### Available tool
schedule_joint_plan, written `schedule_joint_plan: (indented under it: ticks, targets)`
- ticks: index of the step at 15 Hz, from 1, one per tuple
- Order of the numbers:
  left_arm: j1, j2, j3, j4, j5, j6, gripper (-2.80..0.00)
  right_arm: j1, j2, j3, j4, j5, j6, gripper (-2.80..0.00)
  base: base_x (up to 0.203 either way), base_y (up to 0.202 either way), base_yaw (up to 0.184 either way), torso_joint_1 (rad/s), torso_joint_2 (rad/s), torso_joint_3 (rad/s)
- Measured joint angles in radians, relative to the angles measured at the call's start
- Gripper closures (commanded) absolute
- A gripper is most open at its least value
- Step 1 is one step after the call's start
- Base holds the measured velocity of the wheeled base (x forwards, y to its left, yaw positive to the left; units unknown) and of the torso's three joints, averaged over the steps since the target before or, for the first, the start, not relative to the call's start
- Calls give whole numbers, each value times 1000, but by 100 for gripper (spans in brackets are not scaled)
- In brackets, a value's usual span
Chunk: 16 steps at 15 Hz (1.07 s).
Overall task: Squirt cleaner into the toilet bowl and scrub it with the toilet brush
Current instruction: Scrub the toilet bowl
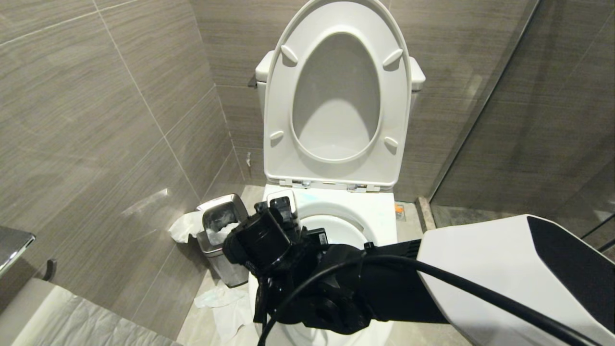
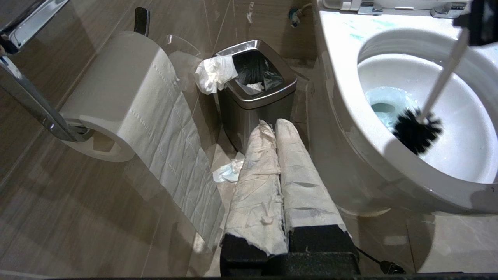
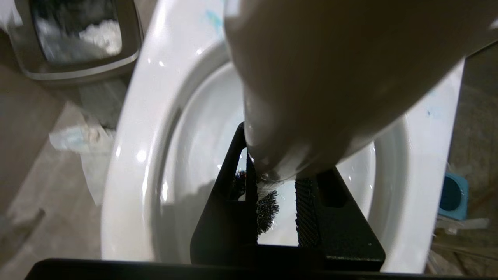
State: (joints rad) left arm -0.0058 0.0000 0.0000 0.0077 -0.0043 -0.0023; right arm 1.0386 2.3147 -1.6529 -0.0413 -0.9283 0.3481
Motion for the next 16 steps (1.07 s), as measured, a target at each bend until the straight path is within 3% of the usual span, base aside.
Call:
schedule_joint_plan:
  ticks: [4, 8, 11, 14, 16]
  targets:
    - [0, 0, 0, 0, -1, 0, 0, 0, -136, 295, -5, -5, 75, 0, 0, 0, 0, 0, 0, 0]
    - [0, 0, 0, 0, 0, 0, 0, -97, -248, 466, -9, -28, 151, 0, 0, 0, 0, 0, 0, 0]
    - [0, 0, 0, 0, 0, 0, 0, -181, -275, 449, -9, -44, 146, 0, 0, 0, 0, 0, 0, 0]
    - [0, 0, 0, 0, 0, 0, 0, -202, -266, 339, -2, -46, 133, 0, 0, 0, 0, 0, 0, 0]
    - [0, 0, 0, 0, 0, 0, 0, -203, -260, 264, 0, -46, 78, 0, 0, 0, 0, 0, 0, 0]
